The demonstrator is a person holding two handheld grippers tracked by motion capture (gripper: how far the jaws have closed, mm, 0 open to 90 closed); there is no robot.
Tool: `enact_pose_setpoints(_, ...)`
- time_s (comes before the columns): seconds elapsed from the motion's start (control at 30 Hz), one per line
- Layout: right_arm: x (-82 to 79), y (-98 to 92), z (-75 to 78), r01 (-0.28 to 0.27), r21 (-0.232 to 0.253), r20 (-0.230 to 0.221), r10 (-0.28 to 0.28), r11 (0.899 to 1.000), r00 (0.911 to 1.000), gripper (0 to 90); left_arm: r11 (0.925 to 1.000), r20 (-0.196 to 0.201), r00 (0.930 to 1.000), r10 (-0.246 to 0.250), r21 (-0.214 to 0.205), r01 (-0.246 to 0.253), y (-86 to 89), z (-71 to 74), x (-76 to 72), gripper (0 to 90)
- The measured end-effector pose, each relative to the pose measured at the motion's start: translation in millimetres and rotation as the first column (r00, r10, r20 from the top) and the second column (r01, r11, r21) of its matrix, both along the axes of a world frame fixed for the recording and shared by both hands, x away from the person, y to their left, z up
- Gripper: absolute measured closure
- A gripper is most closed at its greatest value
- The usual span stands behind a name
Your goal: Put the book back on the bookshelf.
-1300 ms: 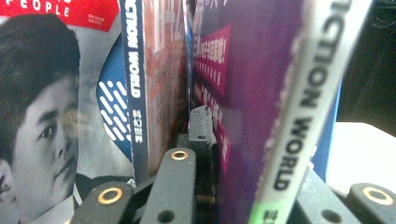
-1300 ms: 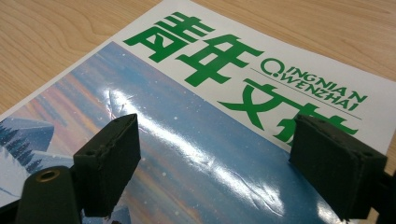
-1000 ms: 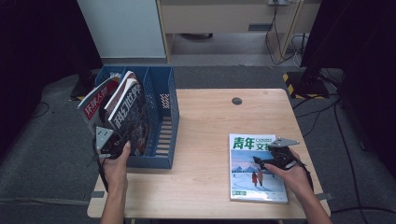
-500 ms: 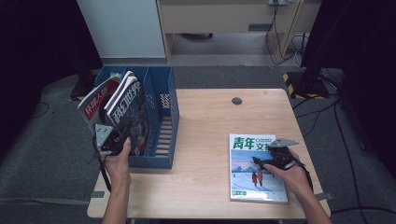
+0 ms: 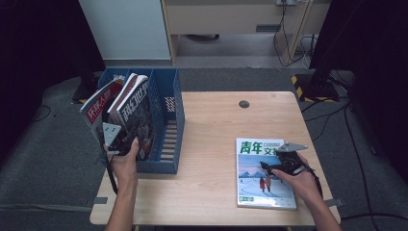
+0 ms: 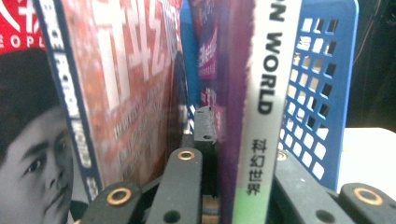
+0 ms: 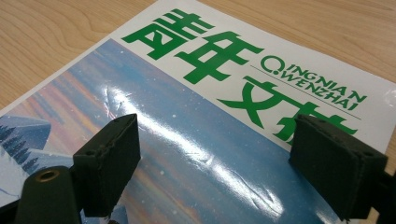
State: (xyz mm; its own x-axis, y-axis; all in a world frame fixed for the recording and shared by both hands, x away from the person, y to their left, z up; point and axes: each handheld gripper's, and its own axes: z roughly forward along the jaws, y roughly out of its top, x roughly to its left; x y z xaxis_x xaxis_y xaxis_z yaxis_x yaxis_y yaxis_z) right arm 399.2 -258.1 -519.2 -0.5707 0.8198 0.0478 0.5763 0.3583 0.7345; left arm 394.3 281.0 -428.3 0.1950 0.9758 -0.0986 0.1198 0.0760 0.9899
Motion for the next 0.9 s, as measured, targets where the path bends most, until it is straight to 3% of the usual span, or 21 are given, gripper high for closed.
enact_pose_setpoints(0.5, -0.3, -0.3, 0.0, -0.002, 0.001, -0.003, 0.002, 1.000, 1.0000, 16.1, 0.9996, 0.012, 0.9999, 0.008, -0.026, -0.008, 0.3, -2.0, 12.0, 82.7)
enact_pose_setpoints(0.63, -0.3, -0.4, -0.1, -0.003, 0.001, -0.003, 0.003, 1.000, 1.0000, 16.1, 0.9997, 0.013, 0.9998, 0.018, -0.016, -0.017, -0.4, -1.8, 13.0, 82.6)
enact_pose_setpoints(0.9, -0.4, -0.3, 0.1, -0.004, -0.001, -0.002, 0.004, 1.000, 1.0000, 16.1, 0.9997, -0.023, 0.9994, 0.025, -0.001, -0.025, 3.3, -2.7, 7.0, 82.4)
